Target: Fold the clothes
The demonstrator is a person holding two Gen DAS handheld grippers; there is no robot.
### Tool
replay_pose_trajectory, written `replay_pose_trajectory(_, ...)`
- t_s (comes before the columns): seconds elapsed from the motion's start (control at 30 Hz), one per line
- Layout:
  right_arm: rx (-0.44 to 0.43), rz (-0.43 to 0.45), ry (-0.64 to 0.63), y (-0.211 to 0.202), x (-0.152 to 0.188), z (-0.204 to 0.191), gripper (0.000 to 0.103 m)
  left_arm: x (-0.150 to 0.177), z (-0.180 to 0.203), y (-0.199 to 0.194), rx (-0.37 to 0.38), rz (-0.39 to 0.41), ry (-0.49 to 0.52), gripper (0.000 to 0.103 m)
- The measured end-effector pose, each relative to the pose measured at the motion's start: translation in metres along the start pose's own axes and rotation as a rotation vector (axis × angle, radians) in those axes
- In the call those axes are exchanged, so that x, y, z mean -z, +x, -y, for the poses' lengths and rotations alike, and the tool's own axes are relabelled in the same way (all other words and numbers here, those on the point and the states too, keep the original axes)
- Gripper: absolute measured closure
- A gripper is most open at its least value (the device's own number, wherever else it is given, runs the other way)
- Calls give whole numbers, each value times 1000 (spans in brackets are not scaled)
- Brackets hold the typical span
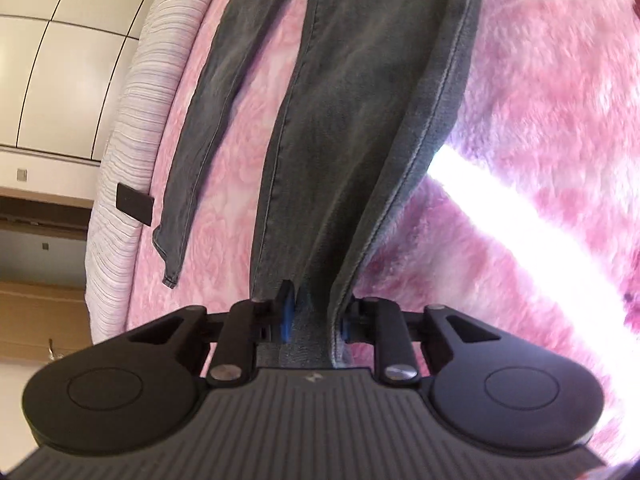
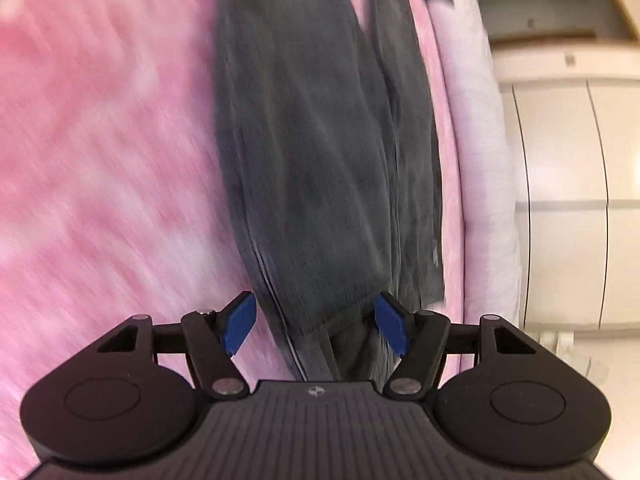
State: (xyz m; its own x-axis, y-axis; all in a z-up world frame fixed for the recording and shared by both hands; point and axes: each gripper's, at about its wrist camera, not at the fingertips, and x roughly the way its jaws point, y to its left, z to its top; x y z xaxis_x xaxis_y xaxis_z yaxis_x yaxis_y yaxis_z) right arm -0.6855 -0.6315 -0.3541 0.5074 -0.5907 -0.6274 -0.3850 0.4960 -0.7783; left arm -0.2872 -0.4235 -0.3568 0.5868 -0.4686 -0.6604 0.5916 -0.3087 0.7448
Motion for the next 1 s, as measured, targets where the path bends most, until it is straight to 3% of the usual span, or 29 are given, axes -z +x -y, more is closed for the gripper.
replay_pose_trajectory(0.17,-30,75,-57,9,-27,-13,38,0,-1,1,30,15,35,85)
replay_pose_trajectory(0.4,-16,58,-31,30,-43,-20,38,-6,-10,11,74,15,120,85)
replay_pose_trajectory(0.63,-14,14,13,47,-51,-7,40,-14,-8,16,62,-30,110,85)
replay_pose_trajectory(0.77,-28,10,2,44,-52,-12,57,-14,-7,14,65,-41,74,92)
replay_pose_trajectory(0.8,-31,9,4,42,-51,-13,68,-14,-9,13,69,-40,62,94)
replay_pose_trajectory(0.87,-29,5,28,35,-46,-15,79,-14,-12,11,76,-38,37,97)
replay_pose_trajectory(1.0,-5,-1,15,23,-40,-26,82,-13,-20,7,76,-26,12,97)
